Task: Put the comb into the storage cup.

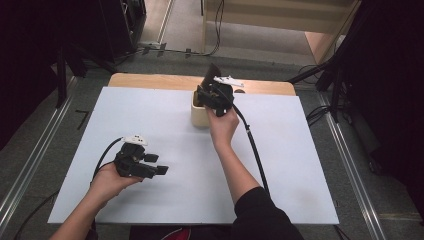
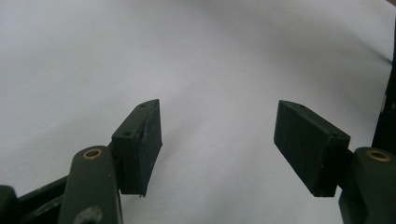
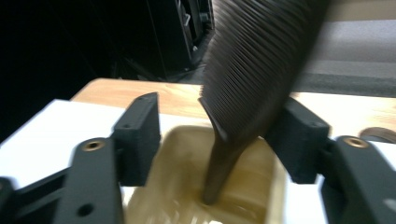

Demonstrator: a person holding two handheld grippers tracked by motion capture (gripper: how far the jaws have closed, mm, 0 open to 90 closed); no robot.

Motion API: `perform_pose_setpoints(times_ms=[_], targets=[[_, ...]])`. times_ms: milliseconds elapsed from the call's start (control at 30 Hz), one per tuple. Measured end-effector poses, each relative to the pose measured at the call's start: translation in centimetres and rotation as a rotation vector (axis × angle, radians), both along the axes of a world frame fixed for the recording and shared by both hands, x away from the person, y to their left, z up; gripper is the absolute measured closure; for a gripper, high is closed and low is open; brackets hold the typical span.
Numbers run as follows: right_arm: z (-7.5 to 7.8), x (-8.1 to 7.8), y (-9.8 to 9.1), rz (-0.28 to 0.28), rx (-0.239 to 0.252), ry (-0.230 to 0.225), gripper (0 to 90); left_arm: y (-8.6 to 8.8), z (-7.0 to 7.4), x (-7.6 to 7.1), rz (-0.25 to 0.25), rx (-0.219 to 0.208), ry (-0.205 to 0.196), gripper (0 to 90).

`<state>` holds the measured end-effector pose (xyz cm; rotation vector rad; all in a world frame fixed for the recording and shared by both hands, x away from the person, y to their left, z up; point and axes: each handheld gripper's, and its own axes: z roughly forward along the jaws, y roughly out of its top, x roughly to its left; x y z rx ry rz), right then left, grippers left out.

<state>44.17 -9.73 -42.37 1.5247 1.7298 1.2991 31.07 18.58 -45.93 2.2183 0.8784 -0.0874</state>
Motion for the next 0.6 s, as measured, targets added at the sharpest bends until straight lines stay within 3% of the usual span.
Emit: perform_pose_setpoints(times_ms=[200,467,600], targets=[[-0.4,-0.4,-0.9,0.01,-0.056,0.037,26.1,-0.1,0.0,0.0,0.003,0.0,0.002,33.6],[-0.4,-1.4,-1.8,0.038,-0.04,0.051,26.2,0.0,-0.1,0.0,0.006,0.005,0.002,33.6],[-0.7,-2.0,-1.9,0.059,-0.069,0.06,26.2,0.0,-0.1,0.0,0.006,0.008,0.002,33.6]])
